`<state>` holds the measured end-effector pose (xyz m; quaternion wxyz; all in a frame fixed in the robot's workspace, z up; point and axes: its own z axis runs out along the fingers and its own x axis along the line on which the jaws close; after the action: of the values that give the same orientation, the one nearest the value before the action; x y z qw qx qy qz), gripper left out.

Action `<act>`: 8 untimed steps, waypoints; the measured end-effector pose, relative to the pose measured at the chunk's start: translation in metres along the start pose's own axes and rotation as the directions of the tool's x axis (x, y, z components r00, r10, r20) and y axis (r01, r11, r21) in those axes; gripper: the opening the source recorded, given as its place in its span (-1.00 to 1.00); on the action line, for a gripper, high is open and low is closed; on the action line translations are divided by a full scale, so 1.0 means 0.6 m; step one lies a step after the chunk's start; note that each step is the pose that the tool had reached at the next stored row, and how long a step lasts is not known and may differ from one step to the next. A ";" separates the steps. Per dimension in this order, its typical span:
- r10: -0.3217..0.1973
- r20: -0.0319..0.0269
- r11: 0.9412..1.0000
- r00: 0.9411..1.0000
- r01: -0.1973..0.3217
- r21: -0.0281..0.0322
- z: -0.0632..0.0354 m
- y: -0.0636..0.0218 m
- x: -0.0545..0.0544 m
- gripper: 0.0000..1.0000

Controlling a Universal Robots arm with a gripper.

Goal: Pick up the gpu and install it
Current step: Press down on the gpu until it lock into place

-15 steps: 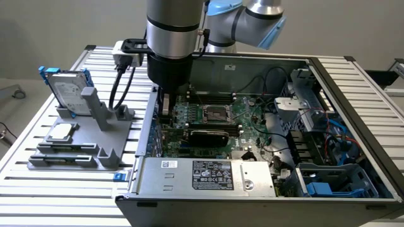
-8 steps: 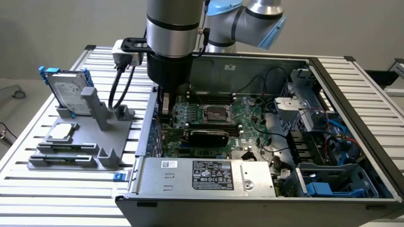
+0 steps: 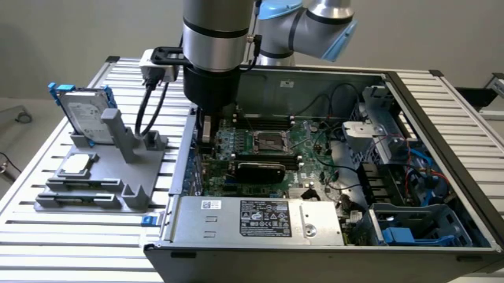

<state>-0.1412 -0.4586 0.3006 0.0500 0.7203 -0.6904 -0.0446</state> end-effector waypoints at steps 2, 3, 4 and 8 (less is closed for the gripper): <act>0.004 0.001 1.000 1.000 -0.004 -0.001 0.000 0.000 0.000 -0.79; 0.007 0.001 1.000 1.000 -0.007 -0.002 0.000 0.000 -0.001 -0.79; 0.010 0.002 1.000 1.000 -0.010 -0.004 0.000 0.000 -0.001 -0.79; 0.023 0.004 1.000 1.000 -0.023 -0.011 0.000 0.000 -0.002 -0.79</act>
<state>-0.1414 -0.4577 0.3005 0.0531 0.7120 -0.6985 -0.0492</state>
